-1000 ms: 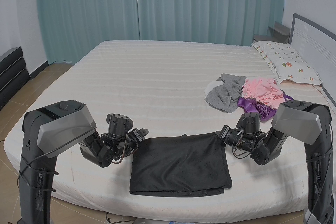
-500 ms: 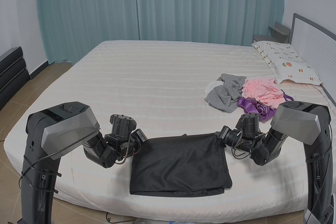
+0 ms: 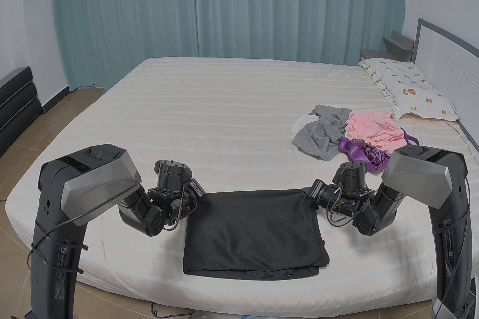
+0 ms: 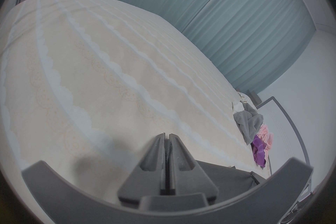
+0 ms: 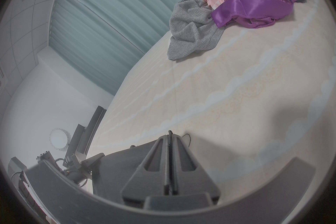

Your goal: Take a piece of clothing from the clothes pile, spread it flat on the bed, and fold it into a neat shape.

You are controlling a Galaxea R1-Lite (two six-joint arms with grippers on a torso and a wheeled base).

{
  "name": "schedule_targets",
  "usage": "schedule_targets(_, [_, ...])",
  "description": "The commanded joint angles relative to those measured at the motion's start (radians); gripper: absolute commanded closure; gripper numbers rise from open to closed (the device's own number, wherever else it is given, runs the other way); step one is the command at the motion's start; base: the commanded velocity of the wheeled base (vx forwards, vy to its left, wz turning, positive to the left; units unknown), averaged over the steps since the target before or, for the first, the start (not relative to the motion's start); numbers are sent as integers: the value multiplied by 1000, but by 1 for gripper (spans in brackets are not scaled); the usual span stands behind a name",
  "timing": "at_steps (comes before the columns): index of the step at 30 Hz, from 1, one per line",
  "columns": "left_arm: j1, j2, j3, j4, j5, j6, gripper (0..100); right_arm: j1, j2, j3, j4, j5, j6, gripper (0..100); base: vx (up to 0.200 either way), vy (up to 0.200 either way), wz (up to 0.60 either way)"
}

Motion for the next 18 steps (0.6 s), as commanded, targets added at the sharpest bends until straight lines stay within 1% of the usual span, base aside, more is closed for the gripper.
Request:
schedule_targets(1, [3, 25, -18, 0, 2, 3, 100, -1, 19, -25, 6, -14, 0, 100, 0, 0, 0])
schedule_targets(2, [3, 25, -18, 2, 2, 2, 100, -1, 22, -32, 8, -24, -3, 100, 0, 0, 0])
schedule_targets(10, [3, 25, -19, 9, 1, 2, 100, 1, 27, -34, 11, -23, -6, 100, 0, 0, 0])
schedule_targets(11, [3, 25, -19, 9, 1, 2, 0, 1, 27, -34, 11, -23, -6, 100, 0, 0, 0])
schedule_targets(12, [3, 22, -19, 11, -2, -1, 0, 1, 24, -29, 8, -23, -5, 0, 0, 0, 0])
schedule_targets(15, [3, 22, -16, 9, -2, -3, 0, -2, 7, -8, 2, -12, -5, 0, 0, 0, 0])
schedule_targets(18, [15, 16, -8, 9, -12, -12, 0, -16, -63, 76, -5, 16, 6, 0, 0, 0, 0])
